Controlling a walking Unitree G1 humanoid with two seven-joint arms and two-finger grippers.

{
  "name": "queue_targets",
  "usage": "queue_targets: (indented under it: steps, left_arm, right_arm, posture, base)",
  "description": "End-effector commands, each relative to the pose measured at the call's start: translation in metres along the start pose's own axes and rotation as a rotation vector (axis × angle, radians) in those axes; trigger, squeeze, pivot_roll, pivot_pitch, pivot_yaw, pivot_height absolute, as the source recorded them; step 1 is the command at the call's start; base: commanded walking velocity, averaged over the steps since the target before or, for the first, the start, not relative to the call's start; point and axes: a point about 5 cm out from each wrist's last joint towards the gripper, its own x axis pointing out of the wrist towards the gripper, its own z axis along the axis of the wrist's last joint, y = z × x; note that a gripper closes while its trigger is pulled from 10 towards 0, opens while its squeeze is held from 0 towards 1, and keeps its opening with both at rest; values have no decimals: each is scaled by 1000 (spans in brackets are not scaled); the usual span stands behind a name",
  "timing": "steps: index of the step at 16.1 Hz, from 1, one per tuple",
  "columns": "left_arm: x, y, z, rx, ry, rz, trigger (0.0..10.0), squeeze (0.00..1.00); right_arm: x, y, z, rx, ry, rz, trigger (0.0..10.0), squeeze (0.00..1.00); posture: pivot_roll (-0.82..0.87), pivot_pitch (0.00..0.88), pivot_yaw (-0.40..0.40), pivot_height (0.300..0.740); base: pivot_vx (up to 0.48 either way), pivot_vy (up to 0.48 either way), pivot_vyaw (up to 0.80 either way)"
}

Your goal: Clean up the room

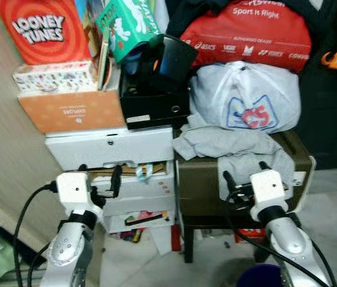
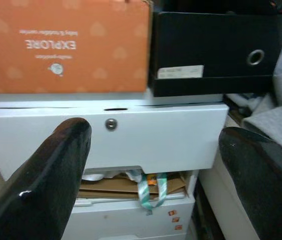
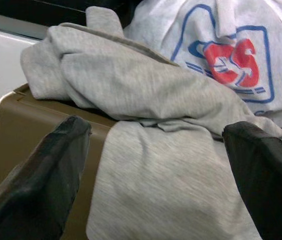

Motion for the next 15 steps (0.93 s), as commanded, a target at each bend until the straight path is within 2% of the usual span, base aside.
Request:
queue_targets:
  steps: [1, 3, 5, 15]
  left_arm:
    - [0, 8, 0, 27, 9, 35, 10000, 0]
    - [0, 9, -1, 34, 13, 38, 10000, 0]
    - [0, 11, -2, 43, 15, 39, 10000, 0]
    - [0, 13, -1, 95, -5, 69, 10000, 0]
  right_arm:
    - [4, 4, 5, 11, -17, 24, 10000, 0]
    - [5, 5, 5, -34, -18, 32, 10000, 0]
    - [5, 6, 6, -9, -28, 30, 10000, 0]
    - [11, 7, 9, -3, -46, 18, 10000, 0]
  posture:
    - [-208, 0, 47, 740]
    - [-207, 0, 48, 740]
    - [-201, 0, 50, 740]
    - [-198, 0, 59, 740]
  base:
    - [0, 0, 0]
    - [0, 0, 400]
    - [0, 0, 800]
    - [0, 0, 800]
